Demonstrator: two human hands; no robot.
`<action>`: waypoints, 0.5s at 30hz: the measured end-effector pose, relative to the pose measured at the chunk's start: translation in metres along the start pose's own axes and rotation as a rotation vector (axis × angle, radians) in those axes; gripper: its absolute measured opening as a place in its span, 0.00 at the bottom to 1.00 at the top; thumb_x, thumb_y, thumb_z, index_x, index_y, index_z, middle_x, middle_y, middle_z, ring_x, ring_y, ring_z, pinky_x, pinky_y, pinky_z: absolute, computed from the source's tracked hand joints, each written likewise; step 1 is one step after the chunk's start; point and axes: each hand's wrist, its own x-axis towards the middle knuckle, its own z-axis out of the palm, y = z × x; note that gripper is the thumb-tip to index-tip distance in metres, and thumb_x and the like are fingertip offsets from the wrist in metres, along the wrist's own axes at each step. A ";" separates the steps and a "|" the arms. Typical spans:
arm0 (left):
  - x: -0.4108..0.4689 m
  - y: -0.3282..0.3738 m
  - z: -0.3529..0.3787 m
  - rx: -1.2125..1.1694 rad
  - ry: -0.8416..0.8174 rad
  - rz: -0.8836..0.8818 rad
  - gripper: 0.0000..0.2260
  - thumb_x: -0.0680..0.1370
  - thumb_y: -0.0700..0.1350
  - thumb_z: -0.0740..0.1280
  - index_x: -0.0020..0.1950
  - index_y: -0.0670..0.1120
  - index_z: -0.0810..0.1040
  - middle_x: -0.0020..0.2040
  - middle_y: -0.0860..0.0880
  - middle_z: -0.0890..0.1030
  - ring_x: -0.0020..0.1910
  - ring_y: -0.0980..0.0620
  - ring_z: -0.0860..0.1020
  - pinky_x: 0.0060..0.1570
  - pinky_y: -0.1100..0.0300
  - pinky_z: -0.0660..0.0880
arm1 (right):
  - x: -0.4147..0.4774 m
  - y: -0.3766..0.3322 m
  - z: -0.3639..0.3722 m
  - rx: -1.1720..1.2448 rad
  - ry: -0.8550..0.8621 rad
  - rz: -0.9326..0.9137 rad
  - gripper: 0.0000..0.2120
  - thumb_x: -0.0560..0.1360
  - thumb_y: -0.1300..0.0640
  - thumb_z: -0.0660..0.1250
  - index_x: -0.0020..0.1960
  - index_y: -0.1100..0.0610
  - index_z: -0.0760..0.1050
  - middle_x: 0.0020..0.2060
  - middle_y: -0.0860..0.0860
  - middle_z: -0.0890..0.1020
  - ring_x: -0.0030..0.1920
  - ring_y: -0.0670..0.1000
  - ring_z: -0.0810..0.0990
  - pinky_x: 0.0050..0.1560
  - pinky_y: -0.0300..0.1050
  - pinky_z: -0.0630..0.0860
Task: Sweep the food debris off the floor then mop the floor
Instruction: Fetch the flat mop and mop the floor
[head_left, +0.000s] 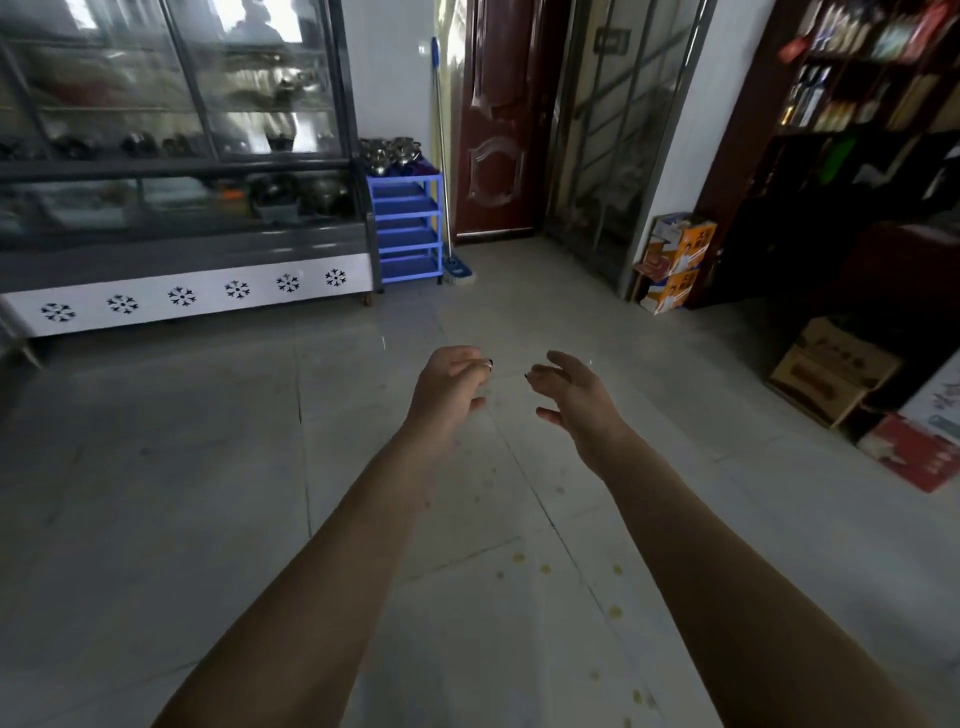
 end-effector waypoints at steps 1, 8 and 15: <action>0.027 0.005 0.009 0.005 -0.012 -0.001 0.05 0.77 0.38 0.64 0.52 0.45 0.73 0.53 0.44 0.78 0.52 0.50 0.77 0.48 0.56 0.75 | 0.025 -0.008 -0.002 -0.004 0.003 -0.002 0.26 0.76 0.59 0.66 0.72 0.57 0.63 0.65 0.54 0.73 0.58 0.51 0.74 0.60 0.50 0.72; 0.160 0.027 0.082 0.018 -0.079 0.037 0.08 0.77 0.40 0.65 0.53 0.47 0.70 0.50 0.48 0.76 0.48 0.53 0.77 0.46 0.60 0.76 | 0.167 -0.039 -0.039 -0.057 0.075 -0.049 0.27 0.75 0.58 0.67 0.72 0.58 0.63 0.64 0.53 0.74 0.56 0.50 0.74 0.56 0.45 0.73; 0.292 0.028 0.152 0.078 -0.052 0.054 0.08 0.77 0.41 0.65 0.55 0.46 0.70 0.52 0.47 0.76 0.51 0.52 0.76 0.46 0.61 0.76 | 0.310 -0.049 -0.094 -0.004 0.092 -0.025 0.27 0.75 0.56 0.68 0.71 0.55 0.64 0.64 0.53 0.74 0.59 0.52 0.74 0.60 0.49 0.73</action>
